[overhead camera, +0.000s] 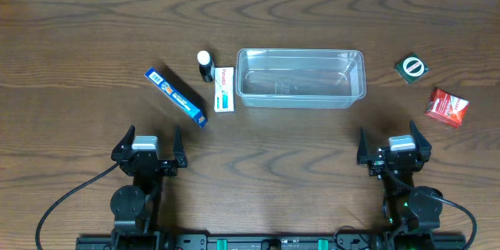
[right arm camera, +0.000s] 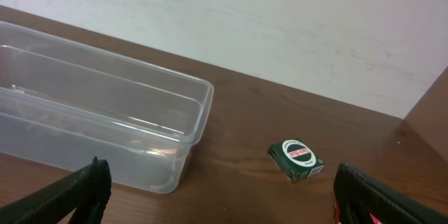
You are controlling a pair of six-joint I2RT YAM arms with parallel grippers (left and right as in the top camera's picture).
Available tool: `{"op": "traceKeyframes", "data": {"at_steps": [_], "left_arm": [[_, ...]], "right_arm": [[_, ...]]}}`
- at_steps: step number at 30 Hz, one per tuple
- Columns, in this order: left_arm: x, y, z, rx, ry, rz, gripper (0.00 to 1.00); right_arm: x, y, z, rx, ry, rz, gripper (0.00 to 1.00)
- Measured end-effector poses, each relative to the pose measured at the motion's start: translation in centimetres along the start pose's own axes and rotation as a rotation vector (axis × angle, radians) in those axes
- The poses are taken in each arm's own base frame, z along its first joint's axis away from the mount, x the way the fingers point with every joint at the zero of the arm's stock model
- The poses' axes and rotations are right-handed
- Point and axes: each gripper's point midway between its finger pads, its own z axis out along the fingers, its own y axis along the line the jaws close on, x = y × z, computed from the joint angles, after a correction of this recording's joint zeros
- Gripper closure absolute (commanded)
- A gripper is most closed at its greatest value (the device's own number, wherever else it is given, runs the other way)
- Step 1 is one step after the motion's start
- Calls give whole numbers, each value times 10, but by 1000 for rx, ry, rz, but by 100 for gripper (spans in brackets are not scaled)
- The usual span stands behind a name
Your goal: Pack container
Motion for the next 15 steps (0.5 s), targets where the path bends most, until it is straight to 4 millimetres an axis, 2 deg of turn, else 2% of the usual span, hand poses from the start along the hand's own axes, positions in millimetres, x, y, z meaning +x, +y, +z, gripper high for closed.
{"op": "traceKeyframes", "data": {"at_steps": [6,15], "left_arm": [[-1,14,-1,-83,-4,2,2],[-2,19,-1,-111,-6,2,2]], "right_arm": [[0,0,0,0,0,0,1],[0,0,0,0,0,0,1]]}}
